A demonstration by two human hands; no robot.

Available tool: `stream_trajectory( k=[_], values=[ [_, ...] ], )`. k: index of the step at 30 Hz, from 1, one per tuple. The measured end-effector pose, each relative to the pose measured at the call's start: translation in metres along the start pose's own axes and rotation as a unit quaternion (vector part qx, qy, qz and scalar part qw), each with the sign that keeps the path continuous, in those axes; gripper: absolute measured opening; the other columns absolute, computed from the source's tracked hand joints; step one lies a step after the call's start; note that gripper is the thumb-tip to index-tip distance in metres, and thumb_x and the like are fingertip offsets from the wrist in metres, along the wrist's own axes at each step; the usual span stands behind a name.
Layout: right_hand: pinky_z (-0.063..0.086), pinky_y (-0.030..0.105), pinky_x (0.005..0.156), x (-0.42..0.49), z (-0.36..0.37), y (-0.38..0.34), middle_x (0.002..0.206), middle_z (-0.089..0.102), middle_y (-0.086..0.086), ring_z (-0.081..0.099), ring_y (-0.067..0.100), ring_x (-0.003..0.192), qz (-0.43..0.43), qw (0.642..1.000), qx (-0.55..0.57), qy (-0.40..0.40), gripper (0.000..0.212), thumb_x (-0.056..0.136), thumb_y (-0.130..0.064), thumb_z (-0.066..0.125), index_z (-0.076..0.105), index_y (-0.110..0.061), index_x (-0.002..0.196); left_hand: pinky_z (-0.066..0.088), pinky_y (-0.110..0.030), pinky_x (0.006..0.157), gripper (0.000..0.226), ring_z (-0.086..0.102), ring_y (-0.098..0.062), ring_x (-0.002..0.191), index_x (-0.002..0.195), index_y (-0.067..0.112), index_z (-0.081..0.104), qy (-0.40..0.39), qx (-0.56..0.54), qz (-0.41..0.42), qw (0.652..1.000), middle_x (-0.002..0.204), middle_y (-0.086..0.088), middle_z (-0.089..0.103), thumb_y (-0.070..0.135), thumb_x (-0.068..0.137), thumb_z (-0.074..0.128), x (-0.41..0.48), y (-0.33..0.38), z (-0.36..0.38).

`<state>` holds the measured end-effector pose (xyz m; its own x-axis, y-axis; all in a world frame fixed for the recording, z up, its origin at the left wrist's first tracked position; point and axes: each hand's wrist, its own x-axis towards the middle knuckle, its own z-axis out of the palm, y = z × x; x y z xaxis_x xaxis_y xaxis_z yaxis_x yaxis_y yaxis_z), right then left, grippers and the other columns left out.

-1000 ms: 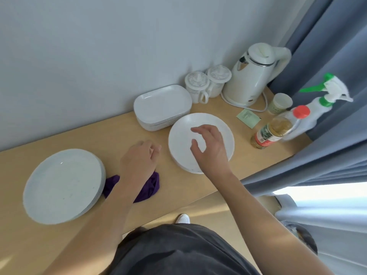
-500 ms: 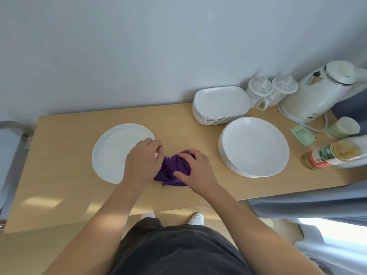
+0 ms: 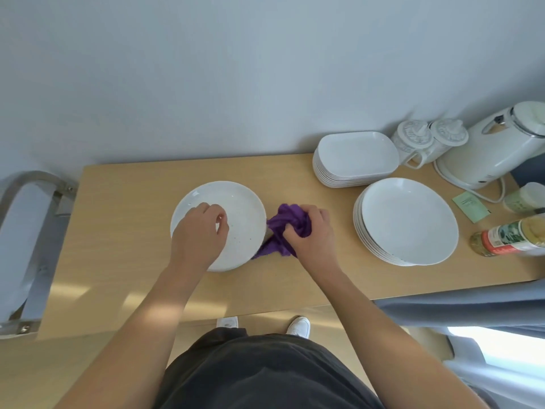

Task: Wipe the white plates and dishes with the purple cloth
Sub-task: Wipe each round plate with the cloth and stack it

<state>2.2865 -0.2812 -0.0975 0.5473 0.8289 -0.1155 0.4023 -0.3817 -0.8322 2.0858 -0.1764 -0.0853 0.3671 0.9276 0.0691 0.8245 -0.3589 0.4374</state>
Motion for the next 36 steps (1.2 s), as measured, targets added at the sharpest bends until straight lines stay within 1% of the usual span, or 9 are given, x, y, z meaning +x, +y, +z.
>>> stream_trajectory(
  k=[5, 9, 13, 16, 21, 25, 27, 30, 36],
  values=[
    [0.042, 0.007, 0.082, -0.003, 0.025, -0.055, 0.113, 0.048, -0.013, 0.057, 0.006, 0.101, -0.064, 0.997, 0.05, -0.002, 0.036, 0.079, -0.029, 0.072, 0.061, -0.032, 0.113, 0.051, -0.04, 0.07, 0.014, 0.058, -0.027, 0.098, 0.102, 0.015, 0.068, 0.005, 0.002, -0.049, 0.999, 0.105, -0.002, 0.063, 0.018, 0.094, 0.057, 0.003, -0.039, -0.008],
    [0.044, 0.035, 0.102, -0.006, 0.058, -0.056, 0.122, 0.046, -0.005, 0.047, 0.02, 0.116, -0.109, 0.989, -0.086, -0.055, 0.048, 0.079, -0.039, 0.072, 0.062, -0.029, 0.125, 0.049, -0.041, 0.073, 0.025, 0.055, -0.031, 0.105, 0.118, 0.01, 0.065, 0.014, 0.006, -0.081, 0.997, 0.117, -0.009, 0.058, 0.015, 0.095, 0.056, 0.009, -0.064, -0.012],
    [0.021, 0.055, 0.119, -0.014, 0.084, -0.033, 0.154, 0.036, 0.006, 0.02, 0.038, 0.145, -0.152, 0.93, -0.326, -0.077, 0.055, 0.087, -0.059, 0.049, 0.063, -0.029, 0.131, 0.046, -0.04, 0.074, 0.026, 0.057, -0.036, 0.096, 0.119, 0.005, 0.065, -0.029, -0.003, -0.11, 0.994, 0.115, -0.014, 0.054, 0.011, 0.097, 0.051, 0.02, -0.085, -0.01],
    [0.017, 0.063, 0.119, -0.01, 0.095, -0.02, 0.164, 0.022, 0.013, 0.01, 0.048, 0.15, -0.163, 0.902, -0.388, -0.099, 0.061, 0.093, -0.052, 0.033, 0.053, -0.023, 0.143, 0.046, -0.038, 0.074, 0.027, 0.058, -0.035, 0.09, 0.115, 0.005, 0.067, -0.046, -0.044, -0.113, 0.992, 0.109, -0.013, 0.055, 0.005, 0.096, 0.048, 0.026, -0.096, -0.008],
    [0.023, 0.065, 0.117, 0.009, 0.118, -0.025, 0.163, 0.022, 0.02, 0.015, 0.055, 0.147, -0.141, 0.883, -0.434, -0.113, 0.064, 0.095, -0.052, 0.029, 0.046, -0.022, 0.149, 0.04, -0.032, 0.077, 0.028, 0.058, -0.028, 0.093, 0.116, 0.008, 0.069, -0.042, -0.101, -0.117, 0.987, 0.105, -0.009, 0.06, 0.001, 0.094, 0.053, 0.033, -0.105, -0.007],
    [0.001, 0.061, 0.121, 0.024, 0.151, -0.045, 0.166, -0.013, 0.018, -0.014, 0.05, 0.149, -0.127, 0.886, -0.418, -0.154, 0.067, 0.102, -0.053, 0.031, 0.013, -0.026, 0.16, 0.047, -0.033, 0.083, 0.027, 0.062, -0.027, 0.099, 0.116, 0.008, 0.069, -0.041, -0.143, -0.12, 0.982, 0.109, -0.01, 0.066, 0.002, 0.092, 0.057, 0.035, -0.111, -0.007],
    [-0.005, 0.059, 0.121, 0.024, 0.171, -0.056, 0.165, -0.018, 0.016, -0.016, 0.051, 0.148, -0.146, 0.889, -0.394, -0.184, 0.067, 0.102, -0.053, 0.029, 0.007, -0.028, 0.161, 0.05, -0.034, 0.083, 0.026, 0.064, -0.025, 0.096, 0.112, 0.009, 0.071, -0.042, -0.163, -0.122, 0.978, 0.105, -0.008, 0.069, 0.001, 0.092, 0.057, 0.036, -0.112, -0.009],
    [0.002, 0.061, 0.122, 0.019, 0.187, -0.065, 0.167, -0.003, 0.016, -0.002, 0.054, 0.148, -0.15, 0.896, -0.37, -0.192, 0.067, 0.097, -0.055, 0.023, 0.019, -0.03, 0.159, 0.047, -0.029, 0.075, 0.026, 0.063, -0.02, 0.087, 0.102, 0.012, 0.074, -0.046, -0.194, -0.133, 0.971, 0.094, -0.003, 0.07, -0.001, 0.09, 0.054, 0.037, -0.114, -0.011],
    [0.029, 0.043, 0.118, -0.014, 0.16, -0.067, 0.141, 0.053, 0.004, 0.037, 0.027, 0.134, -0.22, 0.924, -0.244, -0.194, 0.041, 0.084, -0.031, 0.057, 0.069, -0.016, 0.119, 0.042, -0.027, 0.077, 0.027, 0.063, -0.024, 0.092, 0.11, 0.009, 0.07, -0.036, -0.194, -0.149, 0.969, 0.104, -0.007, 0.068, 0.001, 0.091, 0.054, 0.037, -0.117, -0.003]
  ],
)
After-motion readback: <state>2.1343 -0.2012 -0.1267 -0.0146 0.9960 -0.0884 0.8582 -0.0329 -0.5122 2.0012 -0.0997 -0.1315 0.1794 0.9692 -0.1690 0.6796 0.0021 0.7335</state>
